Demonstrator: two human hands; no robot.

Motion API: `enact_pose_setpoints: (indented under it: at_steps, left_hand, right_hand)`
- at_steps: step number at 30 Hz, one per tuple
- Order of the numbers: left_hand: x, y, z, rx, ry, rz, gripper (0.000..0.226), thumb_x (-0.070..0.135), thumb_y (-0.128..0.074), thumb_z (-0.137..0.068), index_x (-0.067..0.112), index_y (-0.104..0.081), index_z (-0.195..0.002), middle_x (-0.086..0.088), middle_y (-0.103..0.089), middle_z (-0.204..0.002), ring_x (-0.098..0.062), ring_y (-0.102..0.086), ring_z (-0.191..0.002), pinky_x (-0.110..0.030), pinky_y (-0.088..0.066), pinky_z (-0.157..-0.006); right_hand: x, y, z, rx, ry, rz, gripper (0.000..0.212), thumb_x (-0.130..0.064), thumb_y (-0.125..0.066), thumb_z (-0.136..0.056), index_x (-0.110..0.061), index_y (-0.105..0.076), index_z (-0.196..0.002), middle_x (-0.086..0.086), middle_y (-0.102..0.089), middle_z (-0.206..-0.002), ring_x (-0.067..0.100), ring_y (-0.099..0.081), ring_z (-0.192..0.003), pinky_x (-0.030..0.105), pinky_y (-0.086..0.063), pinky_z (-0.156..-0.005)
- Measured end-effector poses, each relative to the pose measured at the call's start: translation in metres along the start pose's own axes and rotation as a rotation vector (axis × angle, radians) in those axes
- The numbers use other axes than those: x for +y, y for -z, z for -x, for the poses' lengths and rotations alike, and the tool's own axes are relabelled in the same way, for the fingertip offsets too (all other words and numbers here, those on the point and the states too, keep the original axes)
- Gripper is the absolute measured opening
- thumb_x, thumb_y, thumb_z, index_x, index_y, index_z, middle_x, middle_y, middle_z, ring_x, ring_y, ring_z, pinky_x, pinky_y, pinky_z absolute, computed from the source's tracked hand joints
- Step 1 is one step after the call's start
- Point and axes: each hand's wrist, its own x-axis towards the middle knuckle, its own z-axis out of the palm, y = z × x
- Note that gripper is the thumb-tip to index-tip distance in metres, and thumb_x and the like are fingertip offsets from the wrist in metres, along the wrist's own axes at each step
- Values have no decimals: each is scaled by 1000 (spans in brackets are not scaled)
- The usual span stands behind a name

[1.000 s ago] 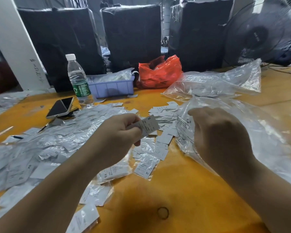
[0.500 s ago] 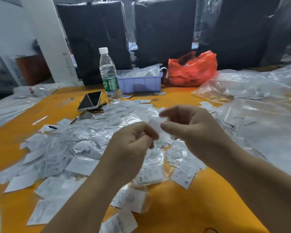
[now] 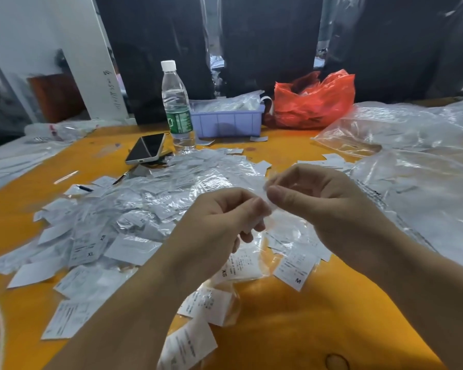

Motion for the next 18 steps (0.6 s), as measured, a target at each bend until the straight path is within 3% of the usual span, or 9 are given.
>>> enact_pose_setpoints:
  at_steps: [4,8,11,15,18]
  left_hand:
    - [-1,-1,1,60,-15,9,28,34,-67,-79,8,-72,-85,4,-64,-63,-7,-53,-56,-18,-43,-49]
    - [-2,2,2,81,-11,22,24,37,-68,-77,14,-72,-81,4,-65,-64,-6,-55,-57,-18,-44,-50]
    - [-2,5,1,114,-32,74,10,22,-62,-90,19,-71,-88,3,-66,-65,-8,-56,-59,-20,-44,-51]
    - [-3,8,1,145,-38,78,26,14,-57,-95,34,-59,-113,3,-70,-72,-6,-59,-60,-20,-47,-52]
    - [-4,7,1,138,-60,9,19,20,-60,-94,35,-62,-106,4,-72,-77,-4,-61,-63,-18,-46,-53]
  right_hand:
    - [-1,0,2,-98,-104,-143,36,-25,-75,-68,-4,-69,-97,14,-71,-90,21,-63,-73,27,-54,-67]
    - [-1,6,0,-99,-175,-229,31,-26,-76,-64,-2,-70,-83,9,-57,-64,15,-49,-54,24,-45,-54]
    - [-1,13,-2,-78,-245,-343,27,-28,-78,-60,-8,-65,-72,6,-47,-58,15,-43,-50,24,-44,-52]
    - [0,20,-5,-84,-298,-466,13,-22,-77,-63,-16,-65,-64,7,-63,-68,15,-57,-55,24,-50,-53]
    - [1,20,-5,-96,-320,-483,12,-15,-76,-62,-14,-66,-69,13,-69,-75,16,-63,-56,25,-52,-51]
